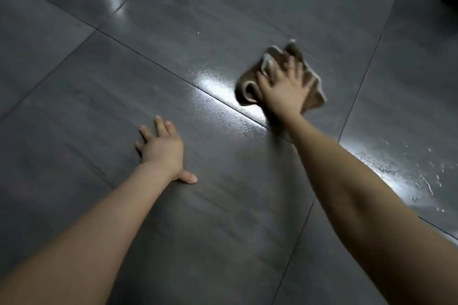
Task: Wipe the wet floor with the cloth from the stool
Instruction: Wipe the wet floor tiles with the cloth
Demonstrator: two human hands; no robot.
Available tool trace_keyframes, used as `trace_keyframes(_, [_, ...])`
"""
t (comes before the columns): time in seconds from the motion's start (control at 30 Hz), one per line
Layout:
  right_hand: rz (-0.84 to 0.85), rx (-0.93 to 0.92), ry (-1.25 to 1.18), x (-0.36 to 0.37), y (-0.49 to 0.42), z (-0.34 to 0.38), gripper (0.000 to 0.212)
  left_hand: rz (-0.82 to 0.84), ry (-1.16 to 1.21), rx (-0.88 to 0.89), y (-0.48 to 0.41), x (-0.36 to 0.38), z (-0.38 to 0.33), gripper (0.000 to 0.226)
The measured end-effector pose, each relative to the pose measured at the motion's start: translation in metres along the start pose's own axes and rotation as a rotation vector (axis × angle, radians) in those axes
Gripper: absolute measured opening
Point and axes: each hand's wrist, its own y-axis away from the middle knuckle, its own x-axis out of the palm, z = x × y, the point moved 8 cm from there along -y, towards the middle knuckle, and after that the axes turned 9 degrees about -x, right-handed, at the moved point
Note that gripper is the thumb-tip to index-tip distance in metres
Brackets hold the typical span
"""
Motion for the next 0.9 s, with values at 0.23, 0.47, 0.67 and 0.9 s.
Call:
trace_keyframes(0.23, [0.069,-0.168,0.044,0.025,0.083,0.062,0.071,-0.033,0.171,-0.093,-0.036,-0.036,0.011,0.148])
trace_keyframes(0.47, [0.278,-0.698,0.137,0.067,-0.041,0.245,0.062,0.013,0.129,-0.126,-0.046,-0.029,0.008,0.148])
trace_keyframes(0.67, [0.196,-0.644,0.079,0.052,-0.093,0.214,0.058,0.059,0.13,-0.153,-0.046,-0.029,0.007,0.151])
trace_keyframes(0.9, [0.066,-0.19,0.076,0.012,-0.064,0.042,0.064,0.075,0.112,-0.146,-0.044,-0.029,0.008,0.149])
